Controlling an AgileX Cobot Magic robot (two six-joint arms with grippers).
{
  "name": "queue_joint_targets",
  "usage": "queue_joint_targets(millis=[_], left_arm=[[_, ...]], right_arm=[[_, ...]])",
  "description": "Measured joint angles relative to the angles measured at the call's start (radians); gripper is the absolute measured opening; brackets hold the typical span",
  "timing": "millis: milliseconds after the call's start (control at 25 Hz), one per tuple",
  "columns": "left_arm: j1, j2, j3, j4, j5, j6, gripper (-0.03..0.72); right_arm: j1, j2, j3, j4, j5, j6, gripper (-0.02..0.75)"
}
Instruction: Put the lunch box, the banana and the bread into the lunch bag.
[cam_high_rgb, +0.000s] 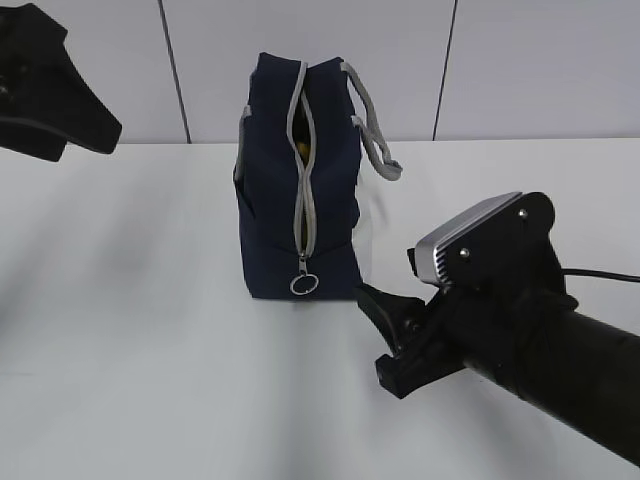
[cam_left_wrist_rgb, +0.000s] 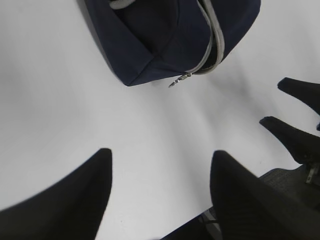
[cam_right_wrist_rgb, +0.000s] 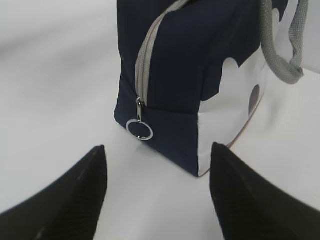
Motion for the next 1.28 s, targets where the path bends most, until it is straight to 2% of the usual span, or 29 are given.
queue_joint_targets(millis=[200, 560, 720, 960, 1120, 1280], left_arm=[[0.000, 0.000, 0.000, 0.002, 0.000, 0.000, 0.434], [0.000, 0.000, 0.000, 0.004, -0.002, 0.000, 0.434], [0.000, 0.000, 0.000, 0.004, -0.002, 0.000, 0.434], [0.000, 0.000, 0.000, 0.004, -0.010, 0.000, 0.434], [0.000, 0.000, 0.000, 0.004, -0.021, 0.000, 0.434], [0.000, 0.000, 0.000, 0.004, -0.023, 0.000, 0.434]], right_arm=[[0.000, 0.095, -0.024, -0.112, -0.016, 0.105, 0.477], [-0.047, 0.189, -0.104, -0.190, 0.027, 0.185, 0.477], [-0.145, 0.210, -0.131, -0.329, 0.038, 0.271, 0.477], [-0.313, 0.210, -0.161, -0.706, 0.023, 0.511, 0.477], [-0.337, 0.213, -0.164, -0.842, -0.019, 0.563, 0.477], [-0.338, 0.258, -0.166, -0.915, -0.094, 0.585, 0.477]])
